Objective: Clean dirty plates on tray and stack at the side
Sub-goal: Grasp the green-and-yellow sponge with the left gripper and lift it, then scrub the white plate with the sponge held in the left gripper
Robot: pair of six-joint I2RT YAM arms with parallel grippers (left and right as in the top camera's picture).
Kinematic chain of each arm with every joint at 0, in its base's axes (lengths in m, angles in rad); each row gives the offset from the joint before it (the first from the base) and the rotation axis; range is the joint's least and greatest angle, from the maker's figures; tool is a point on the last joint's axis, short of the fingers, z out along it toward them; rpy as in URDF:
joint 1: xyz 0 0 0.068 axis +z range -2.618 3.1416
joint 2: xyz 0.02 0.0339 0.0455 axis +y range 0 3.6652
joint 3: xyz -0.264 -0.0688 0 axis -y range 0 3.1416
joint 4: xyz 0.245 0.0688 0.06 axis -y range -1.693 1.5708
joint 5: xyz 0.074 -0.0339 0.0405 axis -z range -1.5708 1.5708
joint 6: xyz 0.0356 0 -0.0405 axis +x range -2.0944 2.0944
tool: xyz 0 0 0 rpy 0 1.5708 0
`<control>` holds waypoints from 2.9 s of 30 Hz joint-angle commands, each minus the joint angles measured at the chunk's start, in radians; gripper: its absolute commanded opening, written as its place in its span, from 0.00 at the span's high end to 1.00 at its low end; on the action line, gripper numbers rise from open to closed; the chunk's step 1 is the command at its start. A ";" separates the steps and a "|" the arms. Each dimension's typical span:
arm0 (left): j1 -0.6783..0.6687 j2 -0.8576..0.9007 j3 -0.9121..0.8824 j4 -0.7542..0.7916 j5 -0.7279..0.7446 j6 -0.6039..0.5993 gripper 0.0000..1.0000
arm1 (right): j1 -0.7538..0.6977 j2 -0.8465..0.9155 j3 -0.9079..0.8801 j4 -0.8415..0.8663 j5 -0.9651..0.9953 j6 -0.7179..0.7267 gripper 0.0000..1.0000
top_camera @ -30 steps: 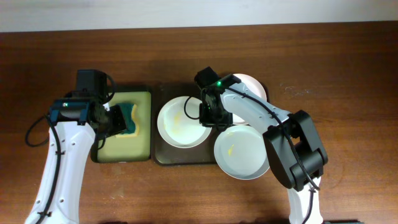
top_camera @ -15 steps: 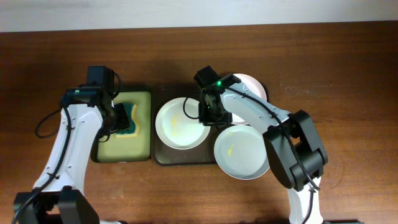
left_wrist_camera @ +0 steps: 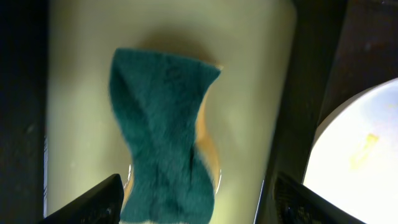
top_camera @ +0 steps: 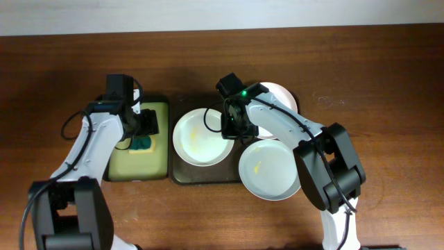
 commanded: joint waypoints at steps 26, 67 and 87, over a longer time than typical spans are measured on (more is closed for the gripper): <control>0.005 -0.119 -0.008 0.014 -0.098 0.048 1.00 | 0.009 0.002 -0.002 0.002 0.025 -0.005 0.95; -0.209 0.326 0.499 -0.363 0.277 0.080 1.00 | 0.008 0.002 -0.045 0.077 0.021 -0.005 0.96; -0.283 0.421 0.135 -0.093 0.248 -0.043 1.00 | 0.008 0.002 -0.045 0.077 0.017 -0.005 0.96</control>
